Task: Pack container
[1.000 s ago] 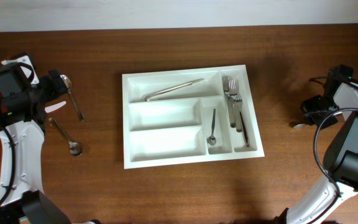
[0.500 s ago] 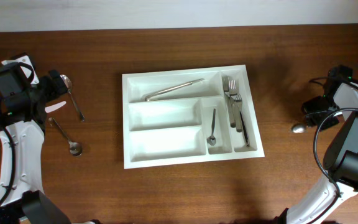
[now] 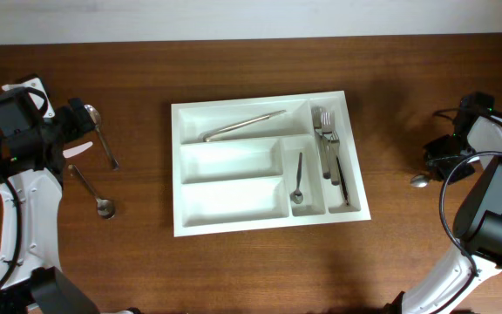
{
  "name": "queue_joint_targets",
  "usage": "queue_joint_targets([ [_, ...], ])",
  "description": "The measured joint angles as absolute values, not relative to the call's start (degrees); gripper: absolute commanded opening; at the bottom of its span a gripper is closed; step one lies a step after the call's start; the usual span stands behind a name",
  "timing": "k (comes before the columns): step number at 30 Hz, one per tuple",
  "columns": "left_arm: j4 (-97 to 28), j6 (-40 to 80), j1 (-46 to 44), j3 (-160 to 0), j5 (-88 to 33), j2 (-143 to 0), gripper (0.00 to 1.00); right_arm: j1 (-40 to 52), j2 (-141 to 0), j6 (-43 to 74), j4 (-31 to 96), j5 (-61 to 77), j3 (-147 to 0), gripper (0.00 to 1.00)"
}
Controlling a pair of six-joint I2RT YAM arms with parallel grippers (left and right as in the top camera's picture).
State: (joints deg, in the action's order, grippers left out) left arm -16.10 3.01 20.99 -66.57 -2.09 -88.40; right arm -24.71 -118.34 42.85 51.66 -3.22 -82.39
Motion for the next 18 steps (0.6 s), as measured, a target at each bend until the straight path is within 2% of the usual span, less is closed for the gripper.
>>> queue_joint_targets([
  [3,-16.1,3.0,21.0,-66.6,-2.1,-88.4,0.99,-24.7,-118.3,42.5,51.9,-2.7,-82.4,0.43],
  [5,-16.1,3.0,21.0,-66.6,-2.1,-88.4,0.99,-24.7,-118.3,42.0,52.1,-2.3,-82.4,0.47],
  [18,-16.1,3.0,21.0,-66.6,-2.1,-88.4,0.99,-24.7,-118.3,41.9,55.8,-0.8,-82.4,0.50],
])
